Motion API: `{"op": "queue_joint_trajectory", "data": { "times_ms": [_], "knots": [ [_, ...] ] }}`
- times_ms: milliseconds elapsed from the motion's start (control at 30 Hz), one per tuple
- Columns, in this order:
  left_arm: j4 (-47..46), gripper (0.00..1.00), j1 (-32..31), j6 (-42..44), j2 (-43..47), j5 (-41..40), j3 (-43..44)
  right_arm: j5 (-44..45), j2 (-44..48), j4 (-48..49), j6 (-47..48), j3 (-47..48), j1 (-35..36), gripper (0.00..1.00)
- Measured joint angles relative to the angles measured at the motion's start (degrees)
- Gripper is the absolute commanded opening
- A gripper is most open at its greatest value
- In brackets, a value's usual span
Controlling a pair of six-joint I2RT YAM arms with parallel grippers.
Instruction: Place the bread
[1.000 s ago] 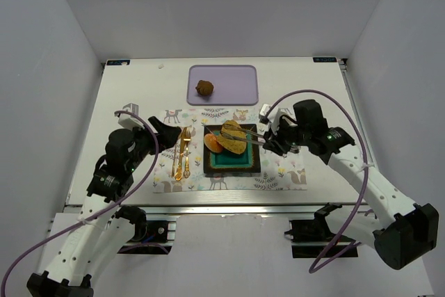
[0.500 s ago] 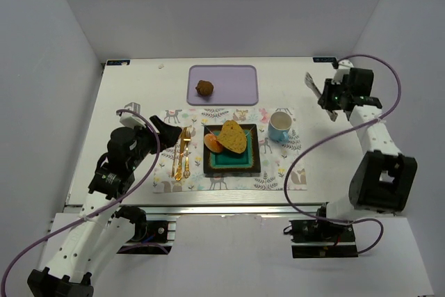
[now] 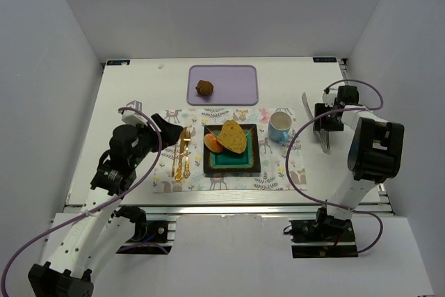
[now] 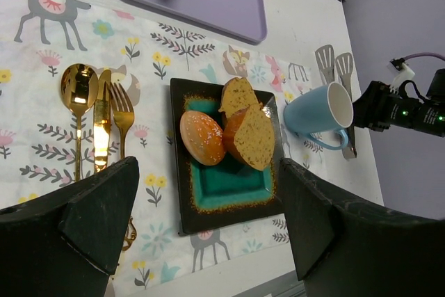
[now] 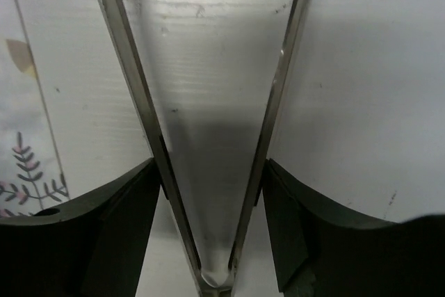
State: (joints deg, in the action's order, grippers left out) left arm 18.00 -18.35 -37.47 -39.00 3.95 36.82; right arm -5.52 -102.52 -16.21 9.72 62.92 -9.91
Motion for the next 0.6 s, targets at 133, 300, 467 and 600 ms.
{"op": "queue_joint_trajectory", "data": {
  "times_ms": [133,300,467,600],
  "knots": [
    [-0.2,0.91,0.0,0.15,-0.7,0.15,0.0,-0.24,0.02,-0.24,1.97,-0.94,-0.87,0.87],
    [-0.52,0.92,0.0,0.22,-1.73,0.44,0.0,-0.74,3.96,-2.45,5.05,-1.11,-1.77,0.89],
    [-0.96,0.92,0.02,0.48,-2.71,0.85,0.02,-1.36,10.75,-7.58,6.12,2.89,-1.99,0.89],
    [-2.1,0.92,0.0,0.57,-3.54,1.6,0.02,-5.33,14.25,-9.01,5.33,8.92,-2.01,0.9]
  ]
}}
